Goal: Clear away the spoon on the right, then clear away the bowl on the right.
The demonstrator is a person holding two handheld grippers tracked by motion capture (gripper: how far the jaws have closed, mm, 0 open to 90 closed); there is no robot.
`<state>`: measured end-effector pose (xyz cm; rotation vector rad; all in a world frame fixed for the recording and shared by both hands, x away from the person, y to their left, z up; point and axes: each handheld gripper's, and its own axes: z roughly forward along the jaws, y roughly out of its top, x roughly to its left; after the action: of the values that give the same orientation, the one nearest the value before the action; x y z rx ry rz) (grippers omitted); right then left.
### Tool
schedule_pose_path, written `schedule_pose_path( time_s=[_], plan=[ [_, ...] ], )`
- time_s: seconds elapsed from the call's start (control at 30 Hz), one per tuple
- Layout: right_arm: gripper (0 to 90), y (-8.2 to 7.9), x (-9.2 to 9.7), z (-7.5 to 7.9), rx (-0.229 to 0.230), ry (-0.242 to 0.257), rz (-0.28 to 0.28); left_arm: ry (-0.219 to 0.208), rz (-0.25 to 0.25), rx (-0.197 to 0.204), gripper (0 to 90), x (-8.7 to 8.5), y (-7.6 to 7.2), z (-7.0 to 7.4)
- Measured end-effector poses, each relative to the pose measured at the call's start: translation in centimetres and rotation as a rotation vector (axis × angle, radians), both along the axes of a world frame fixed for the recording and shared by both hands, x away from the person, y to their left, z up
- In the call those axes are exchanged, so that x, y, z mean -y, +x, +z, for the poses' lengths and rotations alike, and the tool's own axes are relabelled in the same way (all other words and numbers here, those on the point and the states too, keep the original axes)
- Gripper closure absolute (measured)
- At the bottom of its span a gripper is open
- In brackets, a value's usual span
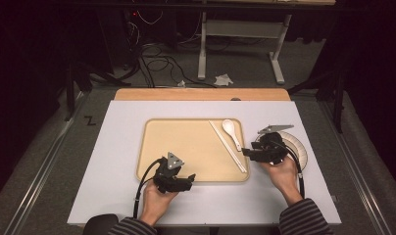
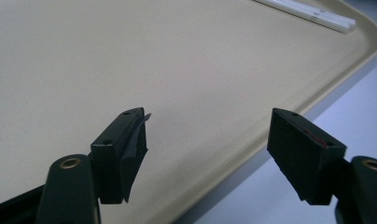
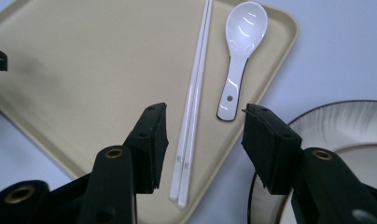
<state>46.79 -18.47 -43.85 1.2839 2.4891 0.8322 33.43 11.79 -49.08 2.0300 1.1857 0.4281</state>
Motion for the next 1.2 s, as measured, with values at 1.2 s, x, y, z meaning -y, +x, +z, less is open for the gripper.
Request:
schedule_pose_path(
  time_s=[1.2],
  plan=[
    [51.5, -7.9, 9.6, 1.1, 0.140, 0.135, -0.167, 0.051, -0.146, 0.000, 27.1, 3.5, 1.6, -0.5]
  ],
)
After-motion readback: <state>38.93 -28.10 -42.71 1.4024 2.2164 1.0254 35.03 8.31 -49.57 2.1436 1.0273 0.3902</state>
